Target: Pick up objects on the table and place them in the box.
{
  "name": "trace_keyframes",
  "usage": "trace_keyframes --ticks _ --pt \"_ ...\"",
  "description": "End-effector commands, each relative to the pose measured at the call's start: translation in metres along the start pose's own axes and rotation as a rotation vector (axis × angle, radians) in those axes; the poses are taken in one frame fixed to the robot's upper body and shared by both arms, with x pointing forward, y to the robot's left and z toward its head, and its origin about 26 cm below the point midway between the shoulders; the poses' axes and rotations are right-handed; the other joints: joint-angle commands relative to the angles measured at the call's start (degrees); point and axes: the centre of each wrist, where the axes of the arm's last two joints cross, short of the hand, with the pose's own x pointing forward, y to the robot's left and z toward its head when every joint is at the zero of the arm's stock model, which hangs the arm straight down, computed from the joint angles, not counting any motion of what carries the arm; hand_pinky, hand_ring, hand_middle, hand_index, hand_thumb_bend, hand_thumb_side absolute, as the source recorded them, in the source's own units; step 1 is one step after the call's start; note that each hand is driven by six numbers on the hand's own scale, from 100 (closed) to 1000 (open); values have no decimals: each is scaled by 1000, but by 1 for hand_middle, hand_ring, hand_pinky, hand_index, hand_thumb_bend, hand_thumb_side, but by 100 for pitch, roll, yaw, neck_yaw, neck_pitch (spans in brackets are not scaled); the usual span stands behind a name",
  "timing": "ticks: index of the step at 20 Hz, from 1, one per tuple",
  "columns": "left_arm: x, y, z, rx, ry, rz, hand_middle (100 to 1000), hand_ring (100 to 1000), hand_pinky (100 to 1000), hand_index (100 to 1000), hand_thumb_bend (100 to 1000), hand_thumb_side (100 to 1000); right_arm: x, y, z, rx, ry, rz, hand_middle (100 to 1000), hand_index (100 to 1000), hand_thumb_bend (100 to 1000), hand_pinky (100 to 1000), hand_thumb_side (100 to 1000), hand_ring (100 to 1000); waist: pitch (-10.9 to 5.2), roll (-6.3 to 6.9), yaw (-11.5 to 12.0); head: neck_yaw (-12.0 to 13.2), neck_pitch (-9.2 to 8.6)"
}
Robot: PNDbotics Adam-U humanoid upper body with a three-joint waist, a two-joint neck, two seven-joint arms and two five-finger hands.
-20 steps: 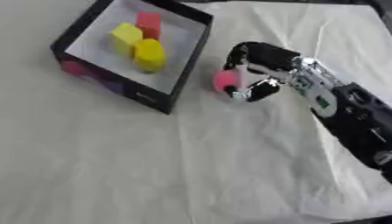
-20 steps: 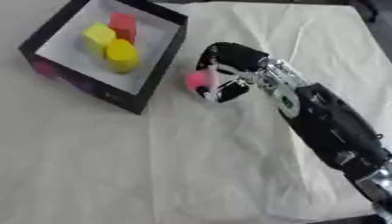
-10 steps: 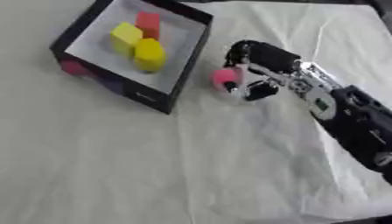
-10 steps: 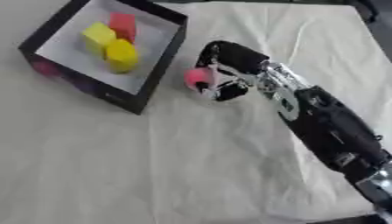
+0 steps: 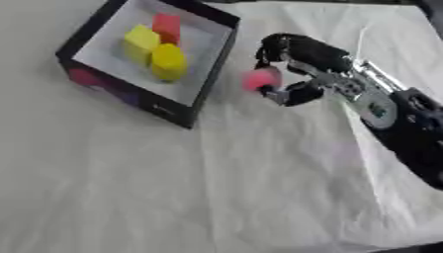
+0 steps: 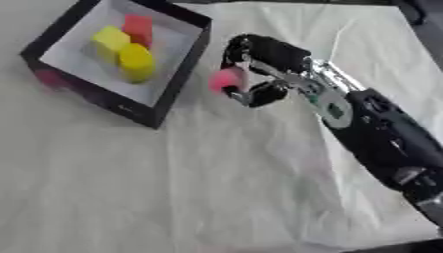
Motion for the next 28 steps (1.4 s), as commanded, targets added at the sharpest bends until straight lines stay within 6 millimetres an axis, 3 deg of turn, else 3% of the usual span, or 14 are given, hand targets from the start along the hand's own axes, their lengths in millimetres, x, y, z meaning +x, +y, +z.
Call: trace_keyframes --ticks 1,6,12,20,24,28 --pt "7 5 -4 -20 -7 -22 636 662 763 734 100 572 -1 -43 -1 -56 -37 65 424 614 100 882 181 740 -254 85 40 -35 36" --pt "5 4 -4 -30 0 -13 637 662 762 734 100 572 -2 -88 -20 -187 -70 91 425 615 100 879 125 742 -314 70 197 -185 36" --pt "9 5 -7 -40 -15 -26 638 662 761 735 100 572 -18 -118 -39 -199 -93 63 438 623 100 868 204 742 -280 -54 353 -251 36" --pt "19 4 -22 -48 -91 -32 636 662 759 736 100 571 -38 -134 -76 -115 -133 49 459 633 100 856 313 743 -74 -217 587 -445 -123" --pt "24 1 -30 -61 -120 -26 635 662 759 736 100 571 -50 -131 -81 -38 -139 93 489 640 100 840 418 741 1 -307 727 -640 -236" --pt "28 -2 -35 -72 -147 -16 635 662 758 736 100 571 -56 -116 -83 50 -174 137 501 644 100 828 518 739 66 -363 852 -771 -287"
